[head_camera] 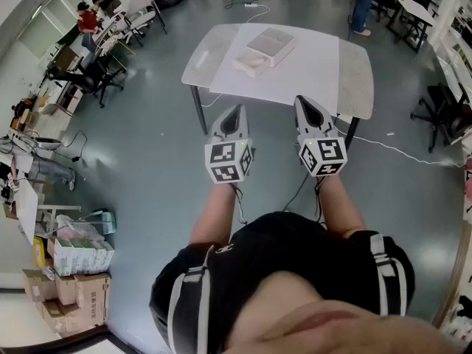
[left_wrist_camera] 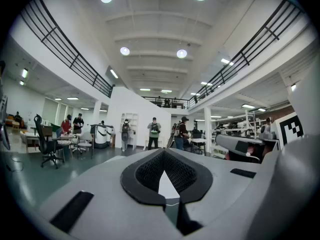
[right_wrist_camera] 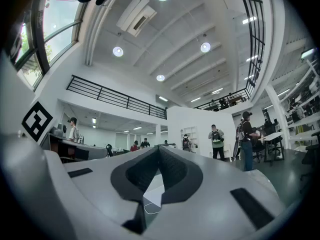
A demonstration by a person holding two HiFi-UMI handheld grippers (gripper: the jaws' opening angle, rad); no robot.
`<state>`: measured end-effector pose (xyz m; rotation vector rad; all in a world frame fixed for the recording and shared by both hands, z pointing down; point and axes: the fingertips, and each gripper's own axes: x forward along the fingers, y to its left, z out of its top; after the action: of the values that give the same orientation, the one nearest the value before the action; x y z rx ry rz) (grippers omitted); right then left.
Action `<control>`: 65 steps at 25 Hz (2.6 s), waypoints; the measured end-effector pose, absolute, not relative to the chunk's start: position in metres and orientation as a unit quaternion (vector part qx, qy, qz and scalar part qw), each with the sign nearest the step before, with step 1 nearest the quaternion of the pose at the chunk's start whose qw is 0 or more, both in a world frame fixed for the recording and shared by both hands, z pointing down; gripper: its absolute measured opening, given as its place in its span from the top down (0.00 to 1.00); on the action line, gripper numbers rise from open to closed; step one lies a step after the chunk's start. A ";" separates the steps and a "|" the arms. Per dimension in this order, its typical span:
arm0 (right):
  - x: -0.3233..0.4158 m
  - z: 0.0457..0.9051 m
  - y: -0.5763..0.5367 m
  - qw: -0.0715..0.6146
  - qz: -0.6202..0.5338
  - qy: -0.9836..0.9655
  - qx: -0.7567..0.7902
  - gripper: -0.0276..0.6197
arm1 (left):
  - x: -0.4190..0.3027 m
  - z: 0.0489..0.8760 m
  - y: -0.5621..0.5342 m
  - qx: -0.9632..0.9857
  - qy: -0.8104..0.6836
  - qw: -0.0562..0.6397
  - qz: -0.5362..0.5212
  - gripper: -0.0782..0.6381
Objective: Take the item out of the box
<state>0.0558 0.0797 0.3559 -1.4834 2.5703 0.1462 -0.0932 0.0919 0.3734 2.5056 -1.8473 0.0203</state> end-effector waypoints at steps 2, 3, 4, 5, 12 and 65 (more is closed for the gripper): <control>0.055 0.355 0.077 0.083 0.050 0.862 -0.498 0.94 | -0.093 0.371 0.090 0.805 -0.594 0.009 0.010 0.87; 0.054 0.354 0.075 0.083 0.050 0.861 -0.499 0.94 | -0.094 0.370 0.088 0.804 -0.594 0.007 0.011 0.87; 0.054 0.353 0.073 0.083 0.051 0.861 -0.499 0.94 | -0.094 0.369 0.086 0.804 -0.594 0.005 0.012 0.87; 0.054 0.353 0.071 0.085 0.051 0.861 -0.499 0.94 | -0.095 0.369 0.084 0.804 -0.595 0.004 0.012 0.87; 0.063 0.354 0.061 0.096 0.048 0.857 -0.503 0.94 | -0.090 0.377 0.073 0.802 -0.596 0.011 0.017 0.87; 0.042 0.365 -0.162 0.068 0.045 0.859 -0.505 0.94 | -0.105 0.387 -0.156 0.804 -0.594 0.012 0.029 0.87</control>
<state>0.0420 -0.1617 0.3650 -1.5208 2.5878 0.1351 -0.1052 -0.1561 0.3872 2.5059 -1.8523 0.0899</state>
